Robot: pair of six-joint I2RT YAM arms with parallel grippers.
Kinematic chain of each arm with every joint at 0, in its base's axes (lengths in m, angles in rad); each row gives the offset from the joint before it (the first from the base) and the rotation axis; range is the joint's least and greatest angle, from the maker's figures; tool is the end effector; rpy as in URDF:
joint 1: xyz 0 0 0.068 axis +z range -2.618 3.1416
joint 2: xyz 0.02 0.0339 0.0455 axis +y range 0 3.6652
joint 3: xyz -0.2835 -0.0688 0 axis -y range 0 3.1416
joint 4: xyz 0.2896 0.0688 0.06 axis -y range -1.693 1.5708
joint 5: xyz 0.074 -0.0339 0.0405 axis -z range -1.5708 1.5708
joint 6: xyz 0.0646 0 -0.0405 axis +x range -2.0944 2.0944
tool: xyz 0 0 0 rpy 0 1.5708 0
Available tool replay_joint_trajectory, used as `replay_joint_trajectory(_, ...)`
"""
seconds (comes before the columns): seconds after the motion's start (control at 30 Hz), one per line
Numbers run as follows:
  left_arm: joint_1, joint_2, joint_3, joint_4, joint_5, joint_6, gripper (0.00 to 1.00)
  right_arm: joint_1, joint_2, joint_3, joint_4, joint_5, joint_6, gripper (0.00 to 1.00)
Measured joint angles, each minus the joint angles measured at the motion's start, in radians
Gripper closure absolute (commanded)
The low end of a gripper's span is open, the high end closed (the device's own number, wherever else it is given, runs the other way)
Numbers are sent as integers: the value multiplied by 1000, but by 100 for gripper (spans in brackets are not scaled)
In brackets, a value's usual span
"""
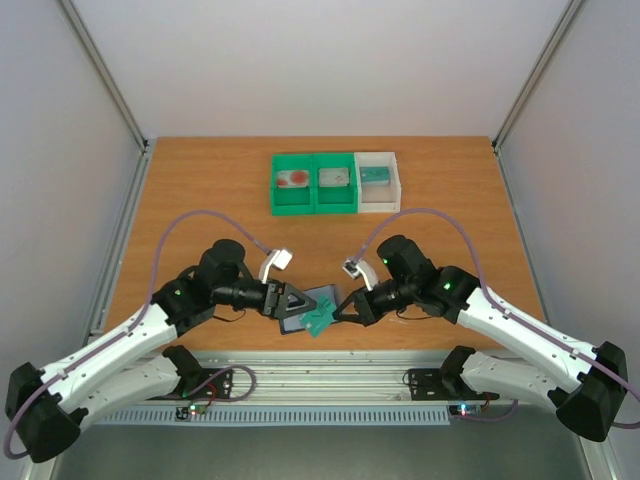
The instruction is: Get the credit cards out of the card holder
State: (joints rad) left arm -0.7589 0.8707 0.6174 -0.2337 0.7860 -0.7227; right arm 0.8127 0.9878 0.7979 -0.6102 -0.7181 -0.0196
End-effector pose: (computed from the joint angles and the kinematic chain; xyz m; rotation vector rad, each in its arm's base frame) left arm 0.1416 -0.1973 0.2598 0.6154 2.2885 -1.6376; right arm 0.1376 0.2072 0.2664 -1.3189 2.0702 1.2203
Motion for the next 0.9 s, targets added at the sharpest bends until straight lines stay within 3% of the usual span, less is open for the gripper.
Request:
replay_joint_trajectory(0.1,0,-26,40,-75,-75,24,4,0,0,0,-3,58,23,99)
replay_joint_trajectory(0.17,0,-38,60,-119,-130,42,1,0,0,0,-3,100,34,99)
replay_joint_trajectory(0.5,0,33,97,-368,-416,73,1,-21,63,34,19,299,105,99)
replay_joint_trajectory(0.77,0,144,54,-433,-602,27,9,-182,233,103,75,415,143,99)
replay_joint_trajectory(0.9,0,193,-8,-429,-664,-11,14,-261,341,218,53,451,143,99)
